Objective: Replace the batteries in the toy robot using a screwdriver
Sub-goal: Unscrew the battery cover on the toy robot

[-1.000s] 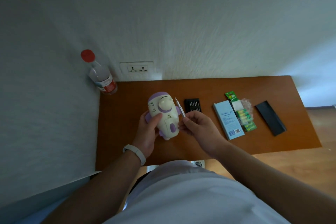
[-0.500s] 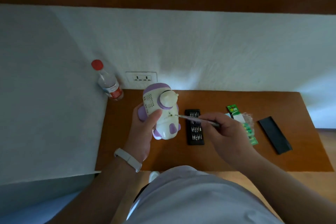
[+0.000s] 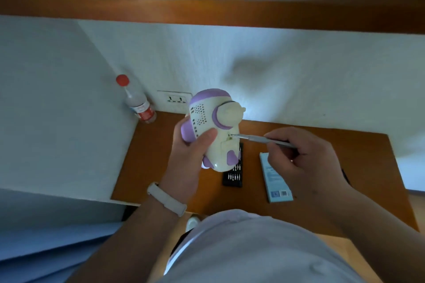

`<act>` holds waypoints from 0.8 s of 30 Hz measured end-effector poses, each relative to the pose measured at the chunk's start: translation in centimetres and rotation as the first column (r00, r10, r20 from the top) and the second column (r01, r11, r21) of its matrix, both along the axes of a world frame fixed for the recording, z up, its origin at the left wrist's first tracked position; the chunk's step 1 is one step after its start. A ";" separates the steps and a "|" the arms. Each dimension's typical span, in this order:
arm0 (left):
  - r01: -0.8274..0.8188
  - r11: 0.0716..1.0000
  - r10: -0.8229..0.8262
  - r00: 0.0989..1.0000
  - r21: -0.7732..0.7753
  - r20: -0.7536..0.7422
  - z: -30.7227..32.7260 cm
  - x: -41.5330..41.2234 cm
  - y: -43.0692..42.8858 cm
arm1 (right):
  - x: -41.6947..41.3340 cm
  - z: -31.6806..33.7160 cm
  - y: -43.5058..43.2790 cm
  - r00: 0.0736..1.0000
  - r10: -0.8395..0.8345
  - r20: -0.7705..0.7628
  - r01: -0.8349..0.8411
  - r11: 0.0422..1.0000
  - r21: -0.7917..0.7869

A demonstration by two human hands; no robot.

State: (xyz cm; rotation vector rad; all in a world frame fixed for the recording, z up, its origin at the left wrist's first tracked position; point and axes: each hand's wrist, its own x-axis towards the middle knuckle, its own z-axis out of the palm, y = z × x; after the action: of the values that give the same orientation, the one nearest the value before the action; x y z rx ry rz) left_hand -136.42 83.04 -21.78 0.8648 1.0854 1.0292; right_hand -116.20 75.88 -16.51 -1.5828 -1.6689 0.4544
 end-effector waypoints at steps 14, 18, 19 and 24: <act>-0.015 1.000 0.015 0.997 0.000 -0.075 0.0 6.9 -3.0 | 6.7 -1.1 -3.0 0.998 0.046 -0.038 -0.047 0.998 -0.050; -0.013 1.000 0.013 0.996 -0.001 -0.087 0.0 8.1 -3.5 | 7.9 -1.2 -3.8 0.997 0.025 -0.077 -0.029 0.998 -0.054; -0.013 1.000 0.012 0.996 -0.002 -0.091 0.0 8.3 -3.7 | 8.1 -1.1 -4.0 0.997 0.014 -0.078 -0.018 0.998 -0.053; 0.005 1.000 -0.006 0.994 -0.005 -0.111 0.0 9.1 -3.9 | 8.9 -1.1 -4.1 0.998 0.004 -0.066 -0.009 0.997 -0.075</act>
State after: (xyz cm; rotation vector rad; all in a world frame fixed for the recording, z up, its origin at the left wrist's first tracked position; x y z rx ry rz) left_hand -127.30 79.11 -21.78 0.9294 1.1777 0.9832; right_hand -107.29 71.78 -17.66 -1.5999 -1.6252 0.5727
